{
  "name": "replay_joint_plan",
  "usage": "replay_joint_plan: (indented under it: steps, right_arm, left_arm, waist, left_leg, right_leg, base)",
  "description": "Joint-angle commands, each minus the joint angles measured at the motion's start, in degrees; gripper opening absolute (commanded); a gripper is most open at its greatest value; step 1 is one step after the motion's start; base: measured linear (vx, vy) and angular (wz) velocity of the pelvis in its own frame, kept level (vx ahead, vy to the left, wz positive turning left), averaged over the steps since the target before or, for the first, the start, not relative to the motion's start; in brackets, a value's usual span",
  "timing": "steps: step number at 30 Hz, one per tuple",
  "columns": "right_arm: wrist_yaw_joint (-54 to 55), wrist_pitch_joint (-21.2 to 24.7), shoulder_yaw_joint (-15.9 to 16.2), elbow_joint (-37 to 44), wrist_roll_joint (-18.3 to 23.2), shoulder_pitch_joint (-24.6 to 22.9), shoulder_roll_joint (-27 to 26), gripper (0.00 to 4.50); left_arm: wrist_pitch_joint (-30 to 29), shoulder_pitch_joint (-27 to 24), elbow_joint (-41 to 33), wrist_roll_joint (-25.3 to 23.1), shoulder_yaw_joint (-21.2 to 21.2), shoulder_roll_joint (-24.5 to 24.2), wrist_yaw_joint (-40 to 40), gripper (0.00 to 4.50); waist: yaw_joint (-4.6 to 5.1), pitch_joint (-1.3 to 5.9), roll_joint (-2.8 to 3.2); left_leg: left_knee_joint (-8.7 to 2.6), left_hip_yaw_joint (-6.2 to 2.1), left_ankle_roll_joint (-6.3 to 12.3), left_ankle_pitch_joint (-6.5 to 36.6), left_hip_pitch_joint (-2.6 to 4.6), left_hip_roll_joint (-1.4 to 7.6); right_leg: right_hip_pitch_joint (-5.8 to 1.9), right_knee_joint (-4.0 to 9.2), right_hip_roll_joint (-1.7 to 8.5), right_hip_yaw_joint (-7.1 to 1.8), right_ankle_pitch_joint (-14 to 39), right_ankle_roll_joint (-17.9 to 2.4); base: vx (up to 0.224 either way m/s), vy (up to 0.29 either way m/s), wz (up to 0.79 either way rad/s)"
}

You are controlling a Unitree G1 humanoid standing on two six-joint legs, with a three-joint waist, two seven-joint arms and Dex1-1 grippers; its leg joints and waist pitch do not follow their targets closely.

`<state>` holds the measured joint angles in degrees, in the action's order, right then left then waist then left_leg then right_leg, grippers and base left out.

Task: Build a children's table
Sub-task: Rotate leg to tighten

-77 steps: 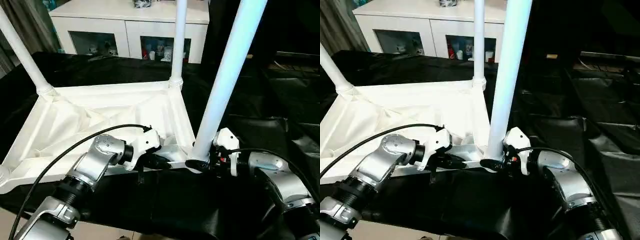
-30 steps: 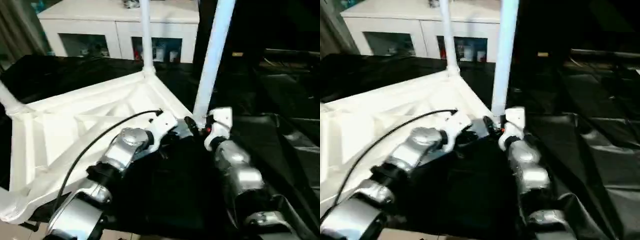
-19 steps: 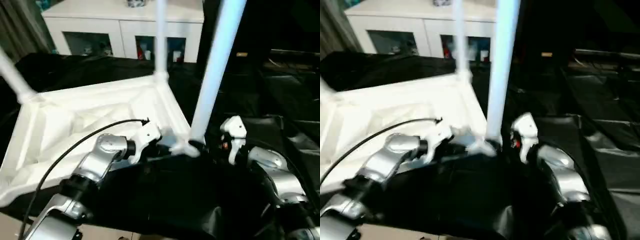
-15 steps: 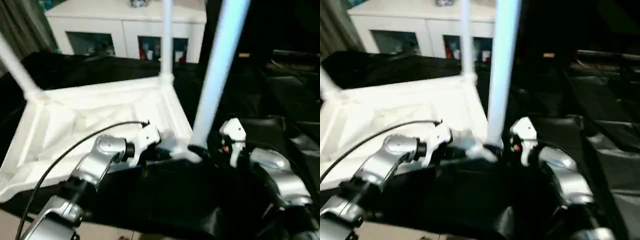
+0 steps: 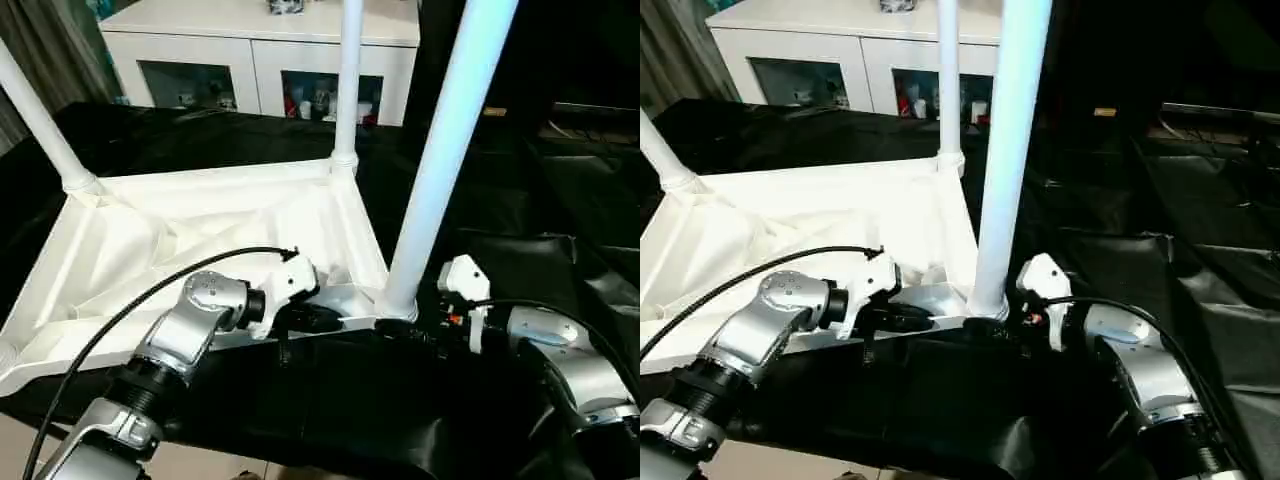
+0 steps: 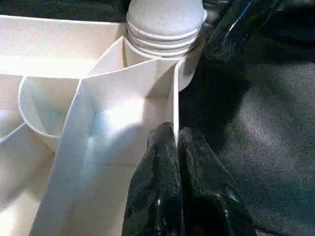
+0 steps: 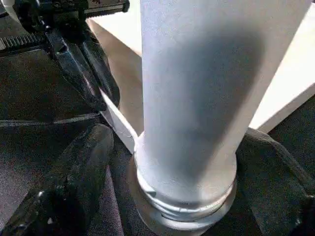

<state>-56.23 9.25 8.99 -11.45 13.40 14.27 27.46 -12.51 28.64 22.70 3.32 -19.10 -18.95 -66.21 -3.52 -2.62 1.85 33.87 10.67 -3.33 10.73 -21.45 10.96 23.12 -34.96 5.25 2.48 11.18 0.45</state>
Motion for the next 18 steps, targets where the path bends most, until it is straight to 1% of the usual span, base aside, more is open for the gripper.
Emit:
replay_joint_plan:
  steps: [1,3,4,7,9,12,13,18]
  right_arm:
    - [-0.59,0.58,0.32,0.3,0.12,0.64,-0.04,3.76]
    - [-0.72,0.53,0.28,0.13,0.09,0.63,-0.08,3.76]
    - [-0.77,0.52,0.26,0.09,0.06,0.62,-0.1,3.47]
    - [-0.84,0.45,0.29,0.01,-0.03,0.62,-0.12,3.34]
    - [-0.86,0.44,0.33,0.01,-0.09,0.64,-0.1,3.07]
    - [-0.93,0.42,0.36,-0.05,-0.14,0.66,-0.08,2.94]
    - [-0.97,0.34,0.39,-0.16,-0.21,0.67,-0.07,2.79]
    - [-1.04,0.26,0.41,-0.29,-0.3,0.64,-0.02,2.61]
  left_arm:
    - [0.7,0.67,-3.73,2.55,0.21,0.59,-2.07,0.0]
    - [0.63,0.63,-3.76,2.5,0.17,0.54,-2.1,0.0]
    - [0.63,0.63,-3.75,2.47,0.16,0.53,-2.09,0.0]
    - [0.63,0.62,-3.72,2.4,0.13,0.51,-2.08,0.0]
    - [0.51,0.59,-3.81,2.37,0.1,0.46,-2.13,0.0]
    - [0.46,0.57,-3.82,2.35,0.11,0.45,-2.11,0.0]
    - [0.51,0.56,-3.75,2.3,0.11,0.46,-2.05,0.0]
    - [0.47,0.53,-3.7,2.23,0.2,0.5,-2.06,0.0]
  waist:
    - [0.04,3.5,-1.01]
    - [0.04,3.49,-1.04]
    - [0.01,3.5,-0.98]
    - [0.02,3.55,-0.98]
    - [0.01,3.53,-0.99]
    - [-0.02,3.57,-0.99]
    - [-0.02,3.57,-0.99]
    - [-0.05,3.62,-1.02]
  left_leg:
    - [-3.62,-0.43,4.65,8.92,0.44,1.78]
    - [-3.59,-0.42,4.68,9.0,0.41,1.74]
    - [-3.6,-0.42,4.69,8.94,0.45,1.77]
    - [-3.56,-0.43,4.81,8.62,0.47,1.78]
    - [-3.55,-0.42,4.79,8.75,0.45,1.76]
    - [-3.51,-0.41,4.78,8.65,0.49,1.76]
    - [-3.49,-0.42,4.86,8.43,0.43,1.75]
    - [-3.42,-0.41,4.99,8.18,0.48,1.75]
  right_leg:
    - [-2.94,3.94,2.37,-1.83,6.84,-14.05]
    - [-2.97,3.96,2.35,-1.81,6.94,-14.12]
    - [-2.95,3.95,2.38,-1.82,6.85,-14.19]
    - [-2.98,3.85,2.35,-1.8,6.16,-14.39]
    - [-3.0,3.86,2.34,-1.79,6.24,-14.44]
    - [-3.0,3.83,2.35,-1.81,6.2,-14.44]
    - [-3.04,3.79,2.35,-1.79,5.87,-14.52]
    - [-3.05,3.71,2.34,-1.79,5.49,-14.65]
  base:
    - [0.0,0.0,0.0]
    - [0.0,0.0,0.0]
    - [0.0,0.0,0.0]
    - [0.0,0.0,0.0]
    - [0.0,0.0,0.0]
    - [0.0,0.0,0.0]
    - [0.0,0.0,0.0]
    - [0.0,0.0,0.0]
